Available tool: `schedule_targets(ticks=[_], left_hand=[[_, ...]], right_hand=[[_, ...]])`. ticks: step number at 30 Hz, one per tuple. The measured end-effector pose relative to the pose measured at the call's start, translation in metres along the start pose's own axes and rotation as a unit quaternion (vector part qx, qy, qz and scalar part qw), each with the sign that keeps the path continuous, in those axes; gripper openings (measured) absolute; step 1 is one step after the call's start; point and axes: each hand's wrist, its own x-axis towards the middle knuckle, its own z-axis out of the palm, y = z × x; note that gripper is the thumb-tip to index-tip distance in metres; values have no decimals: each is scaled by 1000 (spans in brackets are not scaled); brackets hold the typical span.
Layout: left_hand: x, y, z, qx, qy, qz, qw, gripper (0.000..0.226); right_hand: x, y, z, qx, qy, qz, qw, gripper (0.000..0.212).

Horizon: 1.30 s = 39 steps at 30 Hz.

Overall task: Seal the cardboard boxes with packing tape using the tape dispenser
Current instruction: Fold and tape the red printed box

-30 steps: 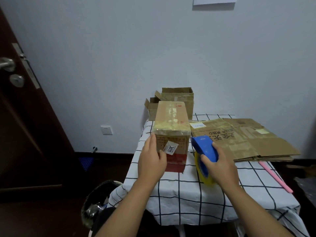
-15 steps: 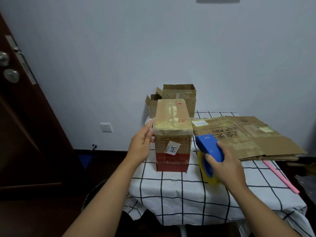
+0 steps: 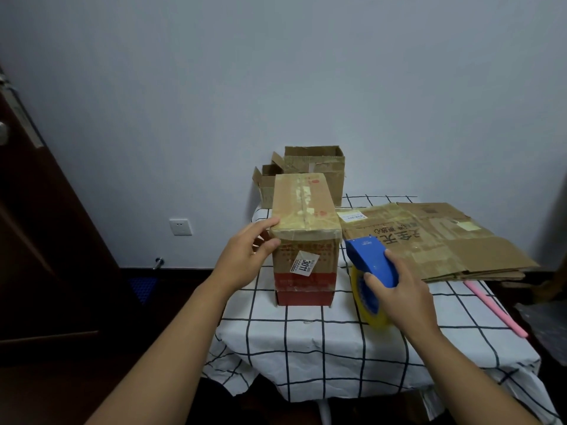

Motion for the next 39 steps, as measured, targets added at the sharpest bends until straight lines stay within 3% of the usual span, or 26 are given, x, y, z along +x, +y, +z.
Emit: schedule_targets(ticks=[6,15,18,20,25,33,39], left_hand=[[0,6,8,-21,51,2,998,29],[1,12,3,-41,21,-39,998,32],[1,12,-1,-103,-18,-62,993,37],[1,16,2,-147,1,-80,986,30],[3,16,16,-86,77,-71,991,7],[5,8,19,34,101,-2,994,17],[5,7,15,66,66,14,996,20]], right_hand=[[-1,0,-1,8,-5,2,1000,70],[-1,2,-1,21,-7,4,1000,69],[-2,3,0,22,-6,3,1000,69],[-1,3,0,25,-4,2,1000,69],[-1,3,1,25,-5,4,1000,69],[1,6,1,19,-3,-3,1000,69],[1,7,2,20,-1,-5,1000,69]])
